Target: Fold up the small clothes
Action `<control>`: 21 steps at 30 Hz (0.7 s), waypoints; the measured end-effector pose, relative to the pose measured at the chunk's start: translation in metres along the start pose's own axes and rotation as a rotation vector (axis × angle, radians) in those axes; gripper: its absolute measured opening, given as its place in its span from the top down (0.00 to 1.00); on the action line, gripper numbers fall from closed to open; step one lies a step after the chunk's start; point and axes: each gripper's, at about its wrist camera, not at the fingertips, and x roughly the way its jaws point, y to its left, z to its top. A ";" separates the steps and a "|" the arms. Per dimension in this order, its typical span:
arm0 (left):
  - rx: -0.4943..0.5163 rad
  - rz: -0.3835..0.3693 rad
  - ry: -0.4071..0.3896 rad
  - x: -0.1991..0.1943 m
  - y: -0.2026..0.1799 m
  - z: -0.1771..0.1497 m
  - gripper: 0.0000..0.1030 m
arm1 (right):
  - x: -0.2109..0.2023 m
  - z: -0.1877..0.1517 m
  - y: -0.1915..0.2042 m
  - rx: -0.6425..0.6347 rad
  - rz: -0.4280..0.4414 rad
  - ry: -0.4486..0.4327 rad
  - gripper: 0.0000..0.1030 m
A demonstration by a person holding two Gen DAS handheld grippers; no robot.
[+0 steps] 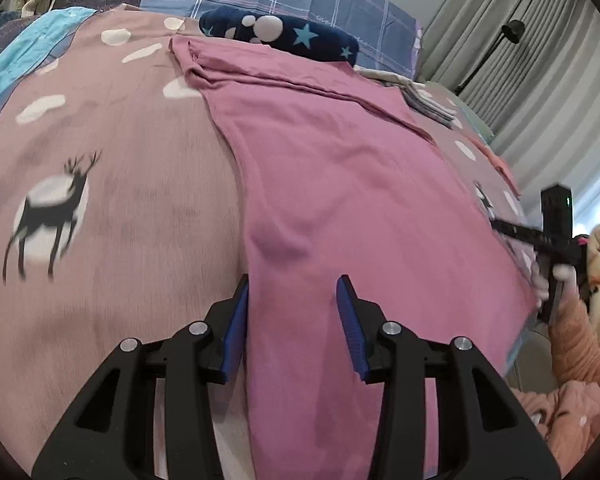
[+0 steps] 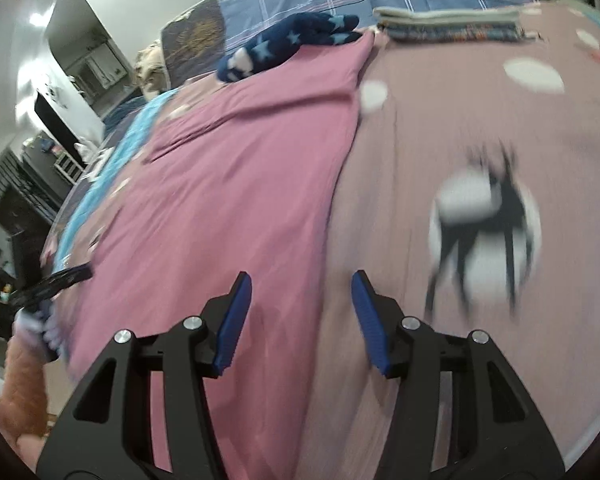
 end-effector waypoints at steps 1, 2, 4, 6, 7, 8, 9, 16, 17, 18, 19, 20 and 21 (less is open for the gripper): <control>-0.003 -0.011 -0.002 -0.005 -0.003 -0.007 0.58 | -0.011 -0.016 0.003 0.006 0.015 -0.009 0.48; -0.004 -0.019 -0.002 -0.005 -0.003 -0.010 0.58 | -0.018 -0.026 0.004 0.015 0.027 -0.014 0.48; -0.008 -0.045 -0.001 -0.012 -0.006 -0.023 0.58 | -0.033 -0.047 0.005 0.050 0.066 -0.023 0.48; -0.012 -0.062 -0.008 -0.018 -0.008 -0.035 0.58 | -0.043 -0.061 0.004 0.088 0.103 -0.021 0.48; -0.018 -0.071 -0.008 -0.020 -0.008 -0.039 0.58 | -0.049 -0.069 0.003 0.109 0.121 -0.017 0.48; -0.027 -0.090 -0.011 -0.025 -0.009 -0.045 0.58 | -0.052 -0.073 0.002 0.121 0.131 -0.013 0.48; -0.032 -0.102 -0.011 -0.027 -0.009 -0.050 0.58 | -0.056 -0.078 0.002 0.130 0.140 -0.010 0.48; -0.071 -0.180 -0.030 -0.027 -0.002 -0.056 0.58 | -0.047 -0.073 0.003 0.147 0.199 0.011 0.48; -0.084 -0.187 -0.030 -0.025 -0.002 -0.055 0.58 | -0.043 -0.069 0.003 0.163 0.208 0.016 0.48; -0.084 -0.183 -0.027 -0.026 -0.004 -0.056 0.58 | -0.042 -0.068 0.002 0.172 0.208 0.020 0.48; -0.068 -0.179 -0.020 -0.029 -0.007 -0.059 0.58 | -0.045 -0.069 0.003 0.173 0.208 0.026 0.48; -0.044 -0.174 -0.013 -0.031 -0.011 -0.063 0.58 | -0.048 -0.073 0.005 0.164 0.214 0.036 0.48; -0.030 -0.170 -0.009 -0.033 -0.013 -0.066 0.58 | -0.051 -0.077 0.006 0.153 0.218 0.043 0.48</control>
